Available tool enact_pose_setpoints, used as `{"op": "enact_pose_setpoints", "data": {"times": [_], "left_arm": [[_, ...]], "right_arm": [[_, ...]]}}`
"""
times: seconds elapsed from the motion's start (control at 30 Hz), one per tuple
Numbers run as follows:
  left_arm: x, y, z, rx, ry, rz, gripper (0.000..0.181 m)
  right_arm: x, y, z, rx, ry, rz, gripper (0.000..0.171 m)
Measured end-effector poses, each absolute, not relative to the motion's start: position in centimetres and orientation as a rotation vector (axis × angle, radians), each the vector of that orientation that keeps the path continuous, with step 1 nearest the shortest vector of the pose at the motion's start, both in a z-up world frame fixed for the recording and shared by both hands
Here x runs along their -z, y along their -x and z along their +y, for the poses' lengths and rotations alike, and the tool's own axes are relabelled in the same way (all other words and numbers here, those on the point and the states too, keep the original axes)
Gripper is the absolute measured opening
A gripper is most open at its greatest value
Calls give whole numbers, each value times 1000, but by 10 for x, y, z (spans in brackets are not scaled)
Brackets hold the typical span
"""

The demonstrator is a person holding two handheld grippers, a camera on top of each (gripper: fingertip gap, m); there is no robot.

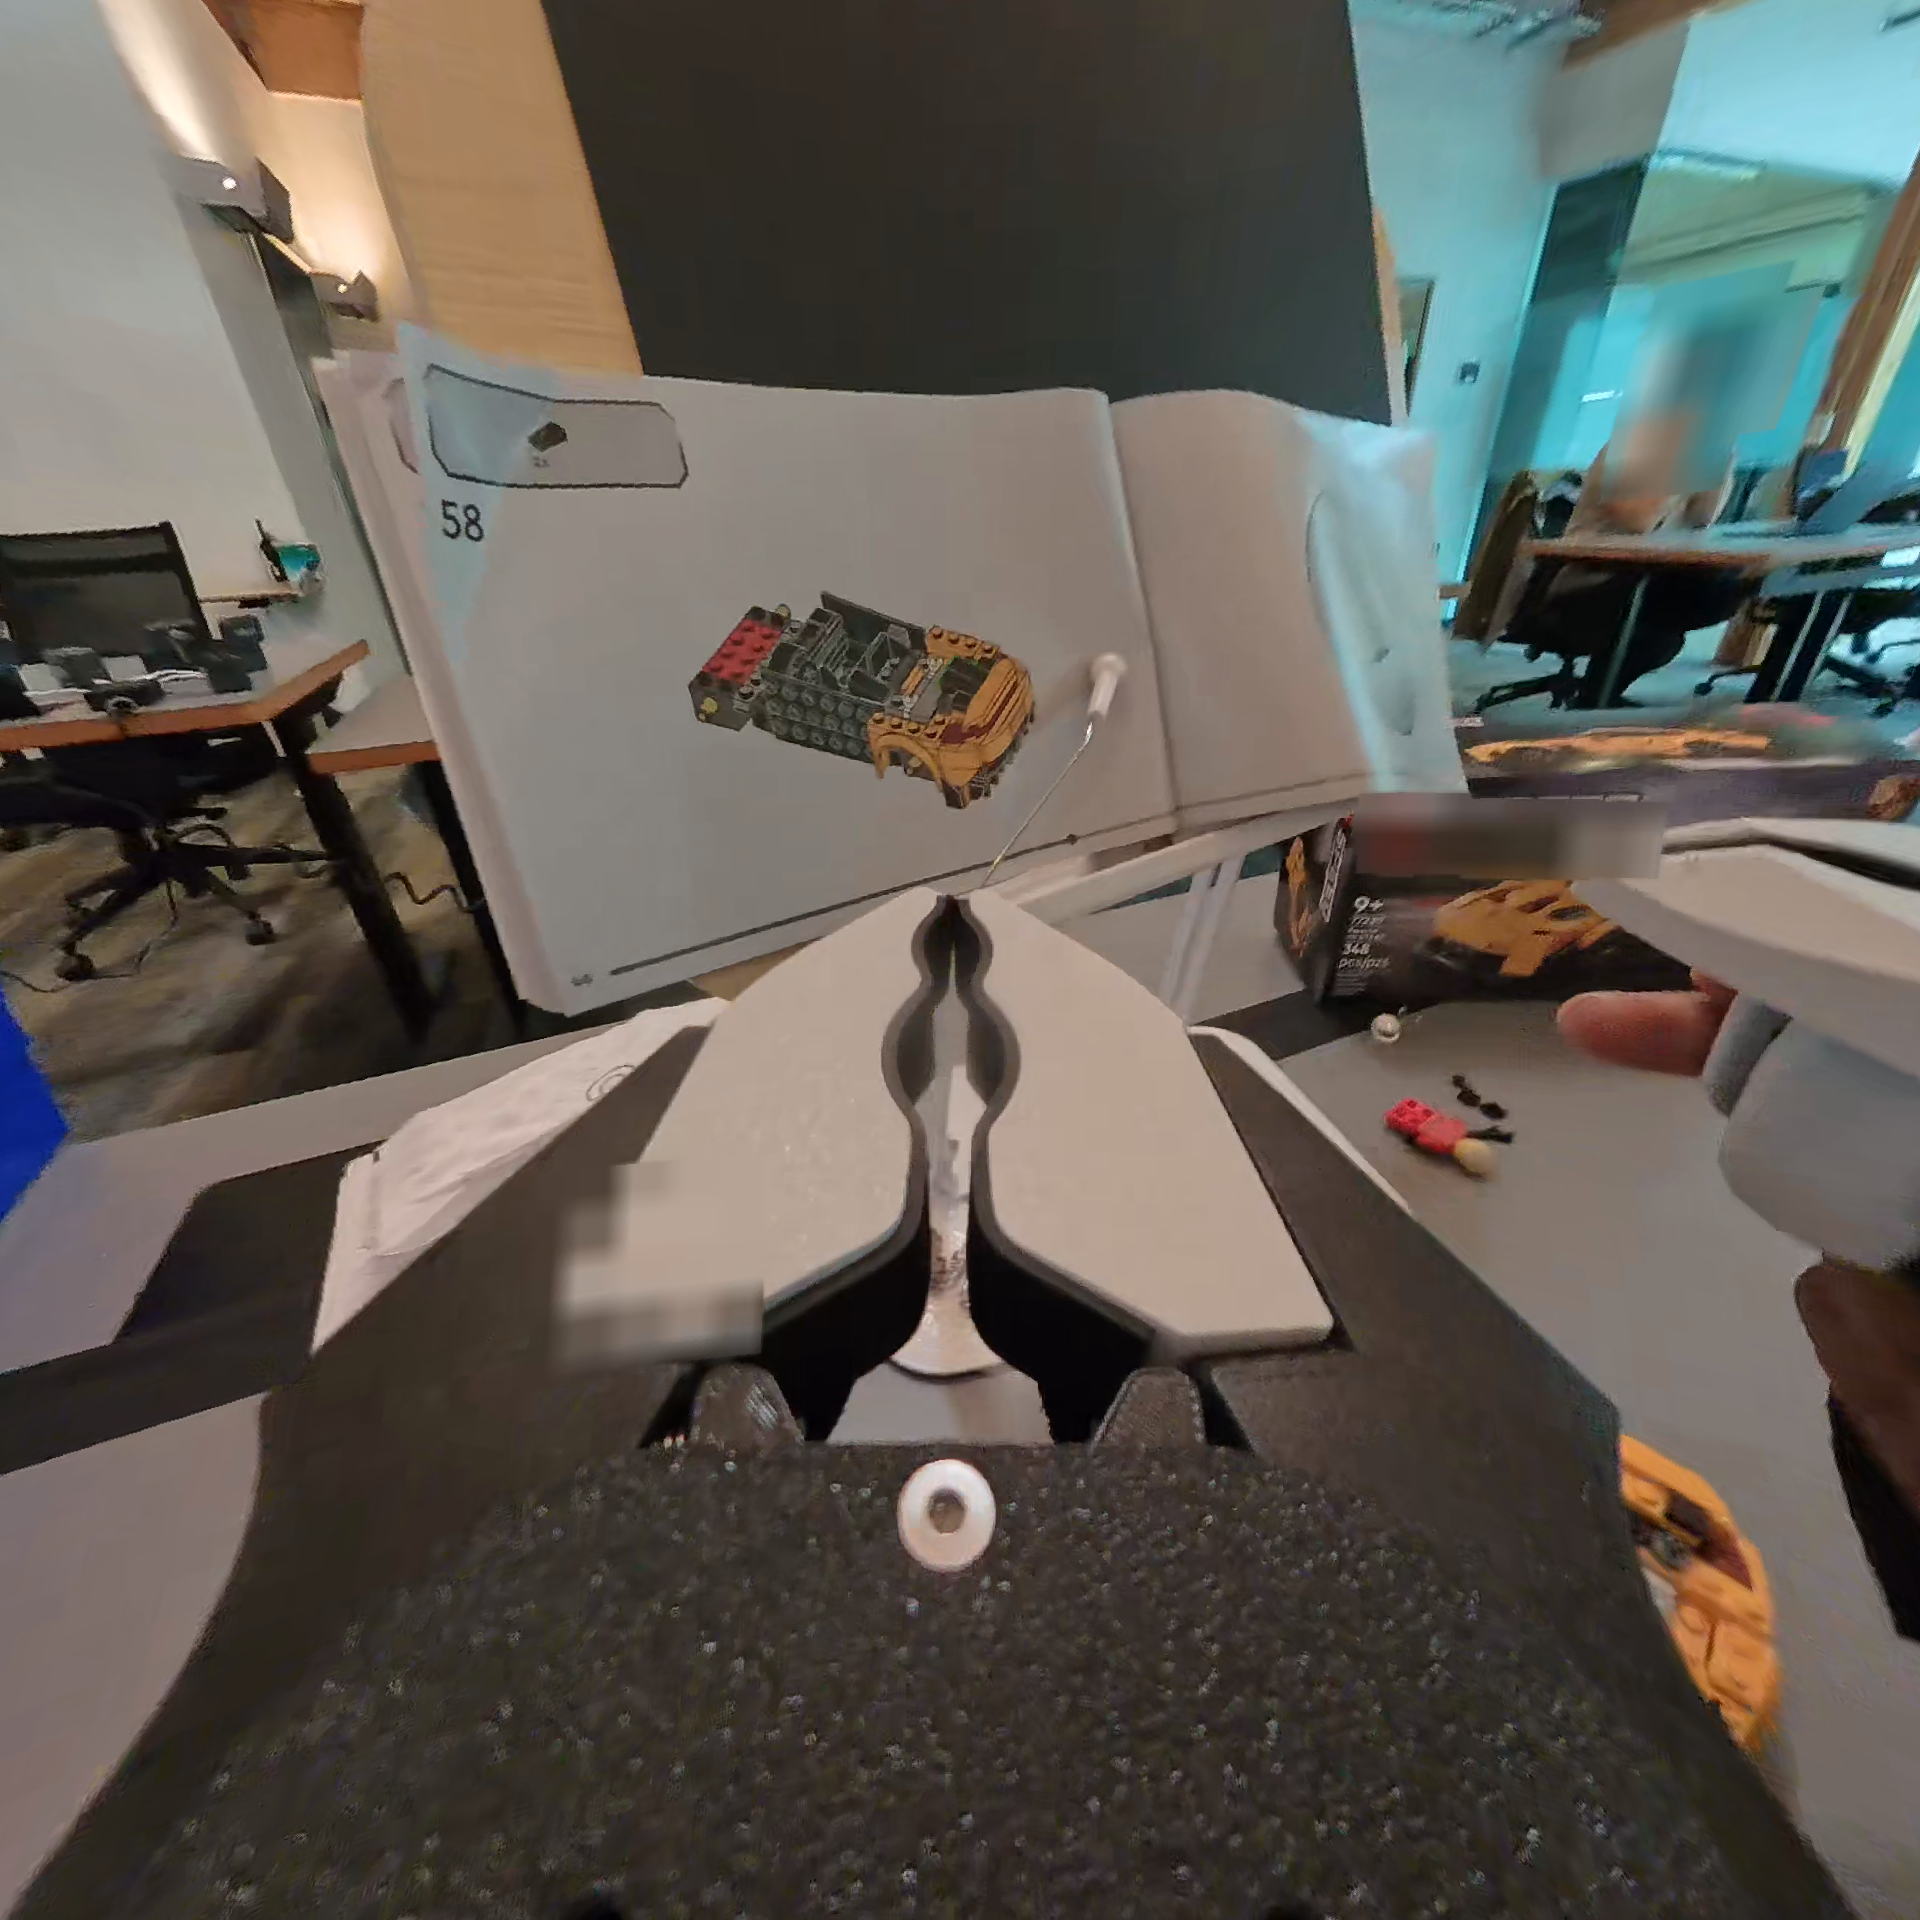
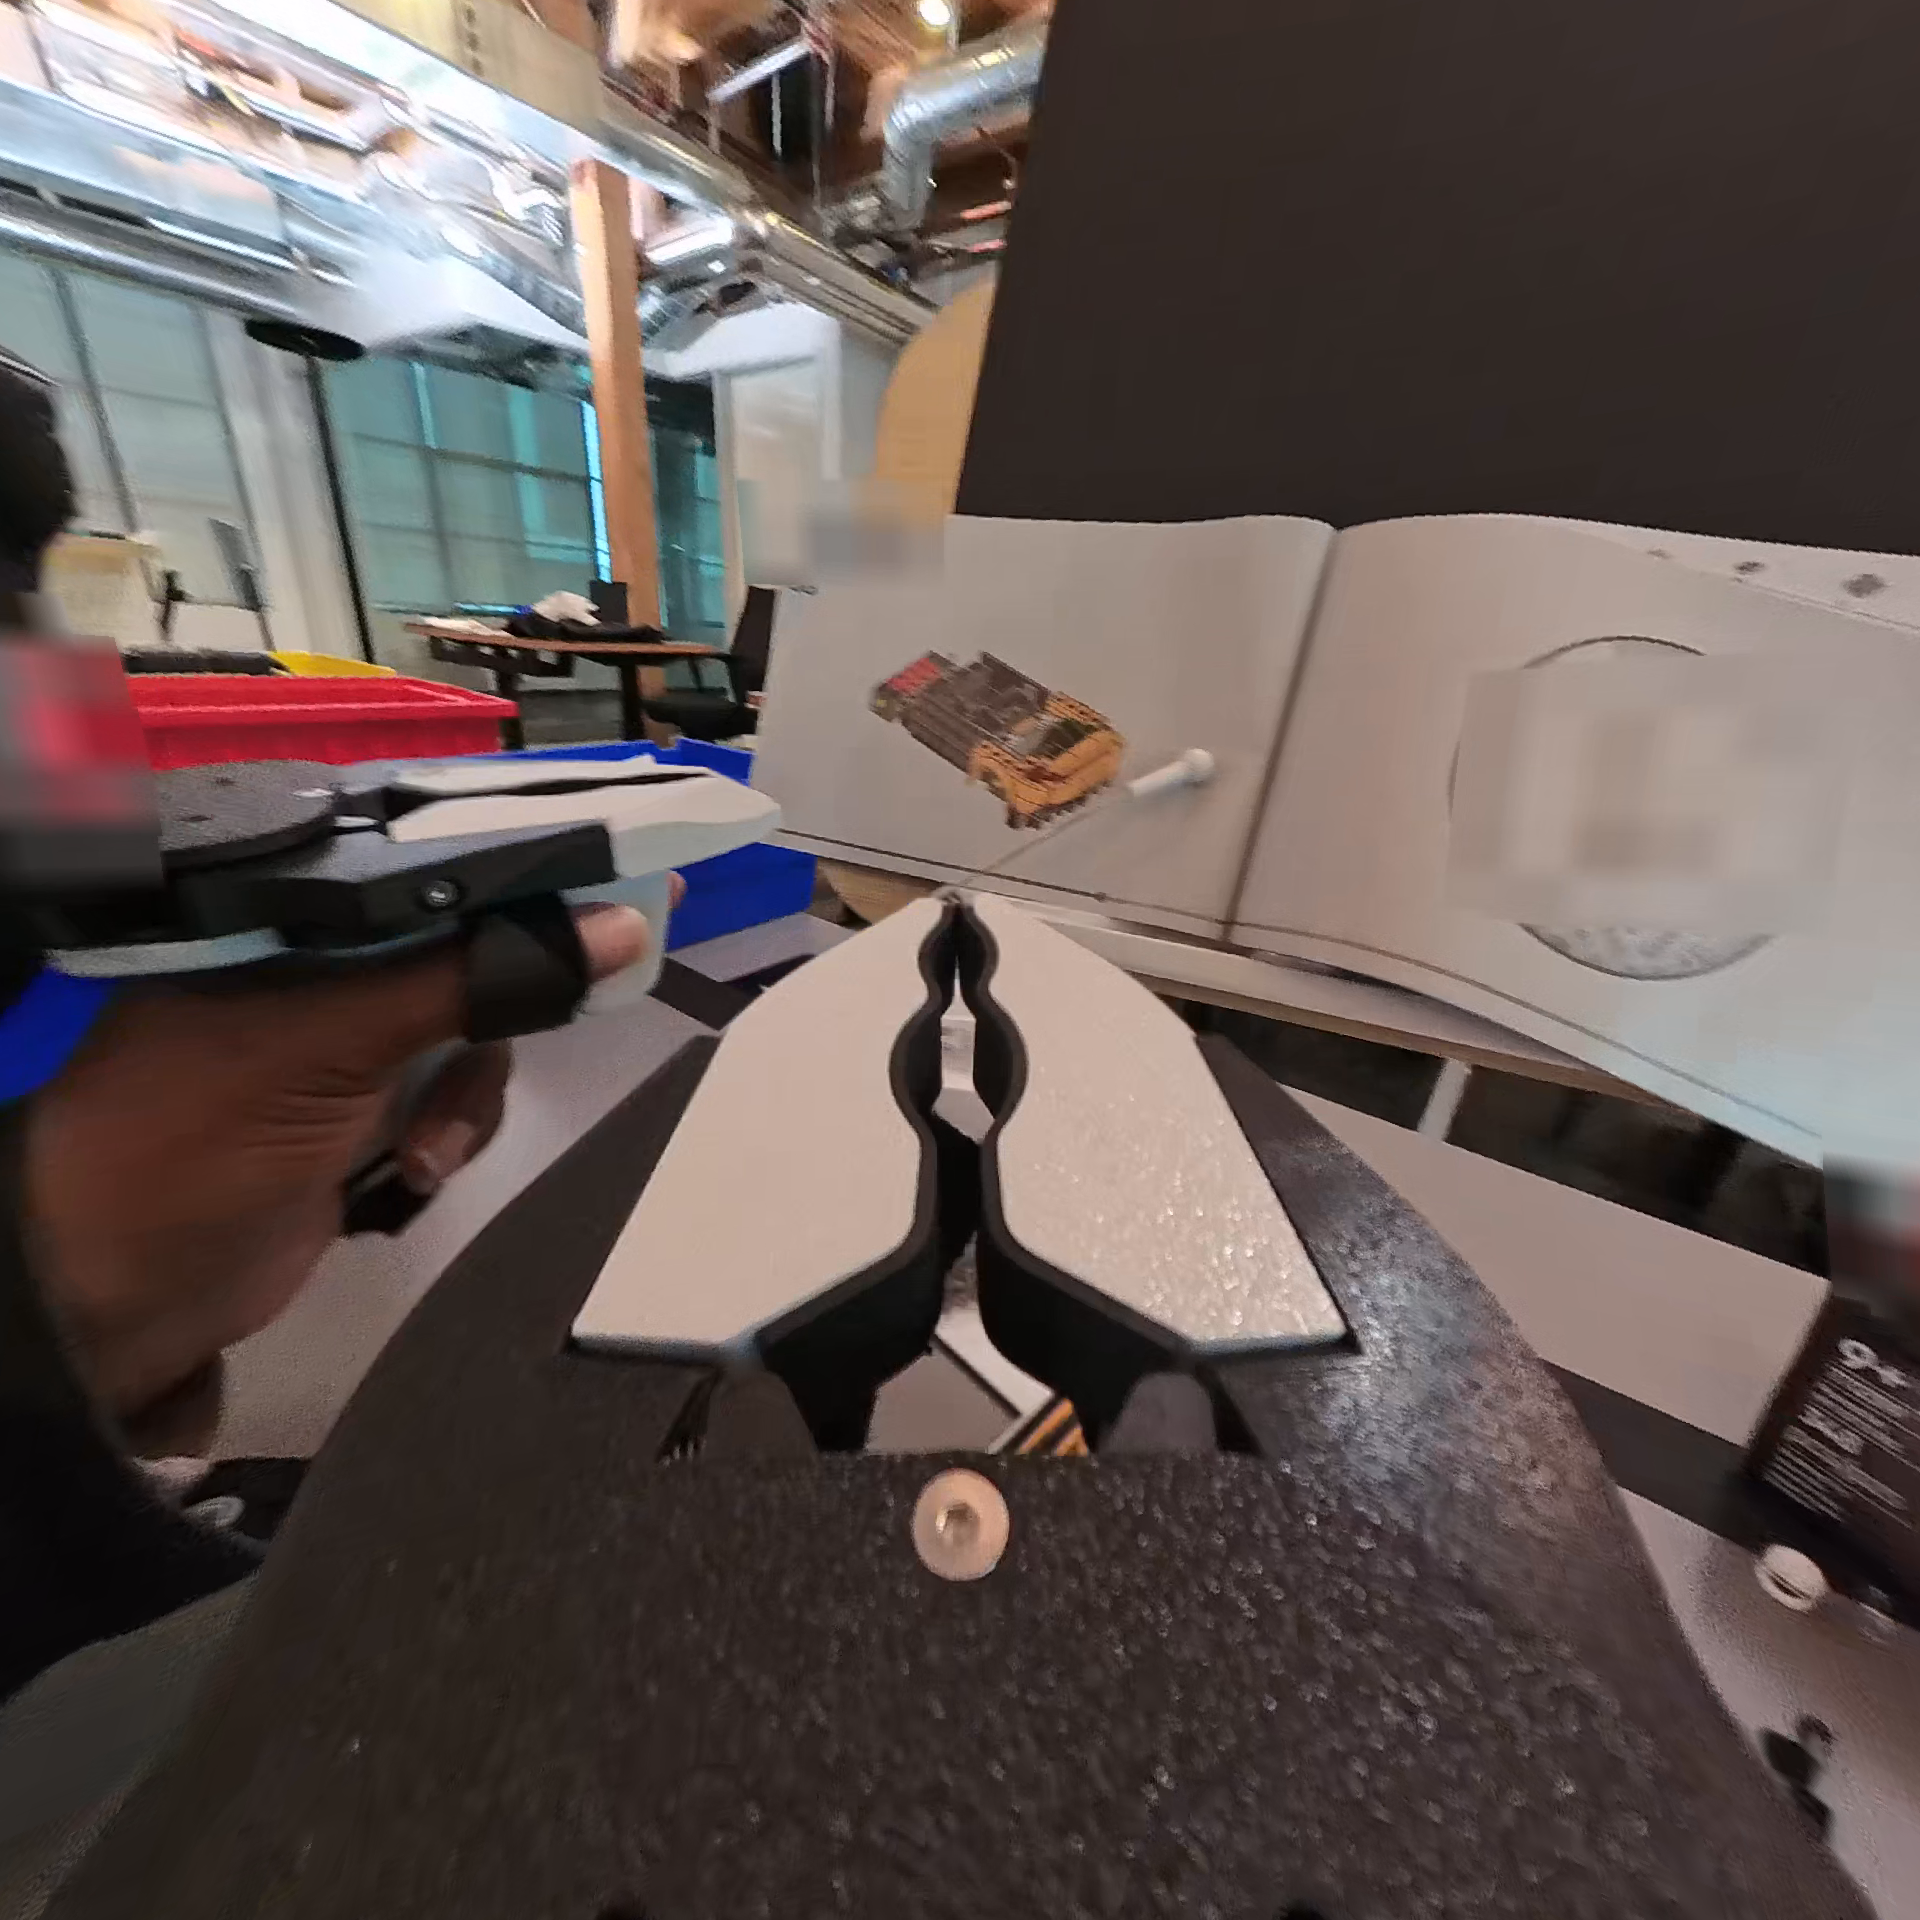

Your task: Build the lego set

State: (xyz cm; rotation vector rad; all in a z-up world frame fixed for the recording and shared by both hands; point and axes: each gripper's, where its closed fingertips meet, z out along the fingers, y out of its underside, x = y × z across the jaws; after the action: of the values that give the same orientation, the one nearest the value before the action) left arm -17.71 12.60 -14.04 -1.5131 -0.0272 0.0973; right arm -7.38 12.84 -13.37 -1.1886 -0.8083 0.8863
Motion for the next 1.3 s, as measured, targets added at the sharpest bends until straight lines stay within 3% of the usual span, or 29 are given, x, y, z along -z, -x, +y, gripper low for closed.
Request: {"op": "enact_pose_setpoints", "data": {"times": [0.57,1.0,1.3], "left_arm": [[155,174,134,-193,1536,50,0],[143,181,130,-247,1471,55,0],[90,217,148,-467,1383,-14,0]], "right_arm": [[155,66,162,-767,1258,-847,0],[129,47,173,-721,1217,-770,0],[128,52,172,-711,1203,-779,0]]}}
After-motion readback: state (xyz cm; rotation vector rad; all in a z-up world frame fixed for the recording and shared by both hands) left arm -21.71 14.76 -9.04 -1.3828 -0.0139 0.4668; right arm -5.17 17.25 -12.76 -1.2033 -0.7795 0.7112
